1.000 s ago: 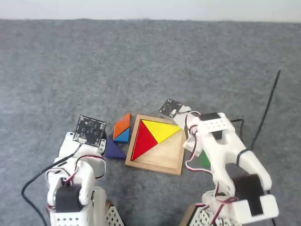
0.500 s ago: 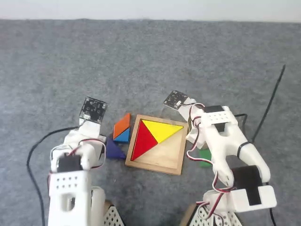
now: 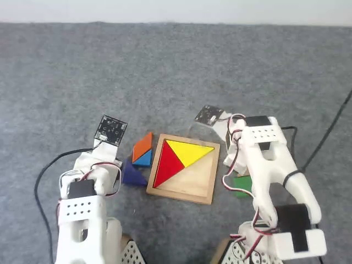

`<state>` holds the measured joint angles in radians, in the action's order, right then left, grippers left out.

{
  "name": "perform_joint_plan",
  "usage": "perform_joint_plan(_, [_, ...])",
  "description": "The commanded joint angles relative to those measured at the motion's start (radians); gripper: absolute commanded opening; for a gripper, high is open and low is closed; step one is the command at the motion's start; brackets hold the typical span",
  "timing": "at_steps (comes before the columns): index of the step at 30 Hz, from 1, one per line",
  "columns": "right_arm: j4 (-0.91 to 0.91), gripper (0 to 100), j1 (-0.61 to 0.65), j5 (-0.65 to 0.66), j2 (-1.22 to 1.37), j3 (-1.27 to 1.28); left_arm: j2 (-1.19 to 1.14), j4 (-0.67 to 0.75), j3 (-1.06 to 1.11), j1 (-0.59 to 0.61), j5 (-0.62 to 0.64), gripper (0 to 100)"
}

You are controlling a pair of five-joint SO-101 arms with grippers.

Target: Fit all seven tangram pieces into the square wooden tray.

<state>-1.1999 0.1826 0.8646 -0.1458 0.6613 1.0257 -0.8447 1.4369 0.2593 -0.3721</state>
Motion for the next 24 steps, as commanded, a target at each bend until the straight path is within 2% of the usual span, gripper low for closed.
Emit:
perform_joint_plan(1, [-0.027,22.7,-0.008,0.072,-0.058,-0.018,-0.005,0.025,-0.01,0.005,-0.012,12])
perform_joint_plan(3, [0.002,22.7,-0.015,0.097,-0.036,0.006,-0.005,0.025,-0.01,0.005,-0.012,12])
perform_joint_plan(7, [0.079,22.7,-0.018,0.034,0.048,0.021,-0.005,0.026,-0.01,0.005,-0.012,12])
perform_joint_plan(13, [0.134,22.6,-0.019,0.035,0.179,0.017,-0.005,0.023,-0.012,0.005,-0.04,12])
perform_joint_plan(17, [0.134,22.6,-0.019,0.037,0.173,0.017,-0.011,0.021,-0.024,0.005,-0.038,18])
perform_joint_plan(21, [0.14,22.6,-0.019,0.025,0.162,0.017,-0.015,-0.104,-0.13,-0.014,-0.011,20])
perform_joint_plan(24, [0.147,22.6,-0.018,-0.074,0.136,0.018,-0.015,-0.206,-0.243,-0.078,0.058,21])
